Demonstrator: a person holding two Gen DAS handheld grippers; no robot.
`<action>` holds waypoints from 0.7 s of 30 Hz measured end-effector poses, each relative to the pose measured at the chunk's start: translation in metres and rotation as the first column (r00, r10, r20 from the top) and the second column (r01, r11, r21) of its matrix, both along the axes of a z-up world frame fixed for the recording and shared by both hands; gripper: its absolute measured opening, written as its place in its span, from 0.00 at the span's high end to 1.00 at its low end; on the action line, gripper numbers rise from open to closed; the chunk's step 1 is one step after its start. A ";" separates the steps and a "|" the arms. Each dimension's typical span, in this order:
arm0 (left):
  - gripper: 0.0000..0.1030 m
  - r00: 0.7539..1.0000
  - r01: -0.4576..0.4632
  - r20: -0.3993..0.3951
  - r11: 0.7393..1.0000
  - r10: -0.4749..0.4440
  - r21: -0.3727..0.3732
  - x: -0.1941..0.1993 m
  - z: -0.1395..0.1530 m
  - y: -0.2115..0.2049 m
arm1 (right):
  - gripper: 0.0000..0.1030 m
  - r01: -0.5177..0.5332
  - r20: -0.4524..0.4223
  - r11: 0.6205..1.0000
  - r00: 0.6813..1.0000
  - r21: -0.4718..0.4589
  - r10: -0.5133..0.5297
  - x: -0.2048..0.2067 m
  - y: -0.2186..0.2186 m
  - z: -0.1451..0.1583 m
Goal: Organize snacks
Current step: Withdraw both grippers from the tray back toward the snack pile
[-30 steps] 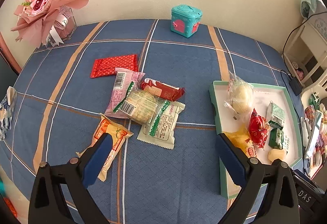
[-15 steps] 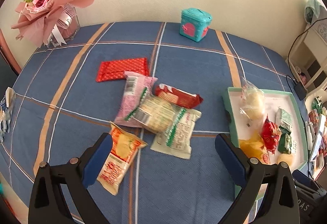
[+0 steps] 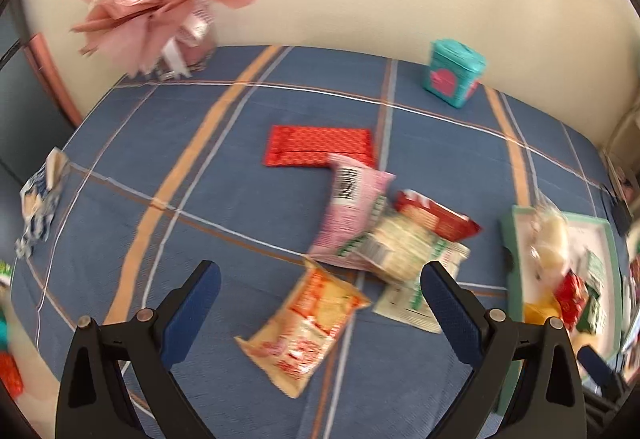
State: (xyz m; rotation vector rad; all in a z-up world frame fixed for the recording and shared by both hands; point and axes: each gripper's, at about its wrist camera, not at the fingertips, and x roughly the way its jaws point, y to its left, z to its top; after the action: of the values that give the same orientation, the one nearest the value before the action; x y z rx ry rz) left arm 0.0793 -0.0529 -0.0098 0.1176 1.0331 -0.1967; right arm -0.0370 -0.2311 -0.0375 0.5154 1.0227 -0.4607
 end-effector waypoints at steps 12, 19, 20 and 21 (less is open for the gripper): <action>0.03 0.997 -0.074 -0.034 0.997 0.074 -0.020 0.021 -0.012 0.044 | 0.00 -0.064 0.047 0.993 0.997 0.102 0.060 0.026 0.027 -0.013; 0.03 0.997 -0.062 -0.053 0.998 0.061 -0.020 0.024 -0.023 0.048 | 0.00 -0.118 0.040 0.988 0.993 0.103 0.115 0.044 0.048 -0.020; 0.03 0.997 -0.055 -0.060 0.998 0.055 -0.012 0.024 -0.026 0.046 | 0.00 -0.123 0.037 0.987 0.992 0.100 0.120 0.046 0.049 -0.022; 0.03 0.996 -0.048 -0.075 0.999 0.047 -0.007 0.024 -0.029 0.045 | 0.00 -0.130 0.031 0.987 0.991 0.096 0.127 0.048 0.050 -0.024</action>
State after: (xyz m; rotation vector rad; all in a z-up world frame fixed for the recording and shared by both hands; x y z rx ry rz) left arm 0.1032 -0.0079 -0.0389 0.0784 1.1080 -0.1630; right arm 0.0112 -0.1806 -0.0614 0.5375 1.0513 -0.2900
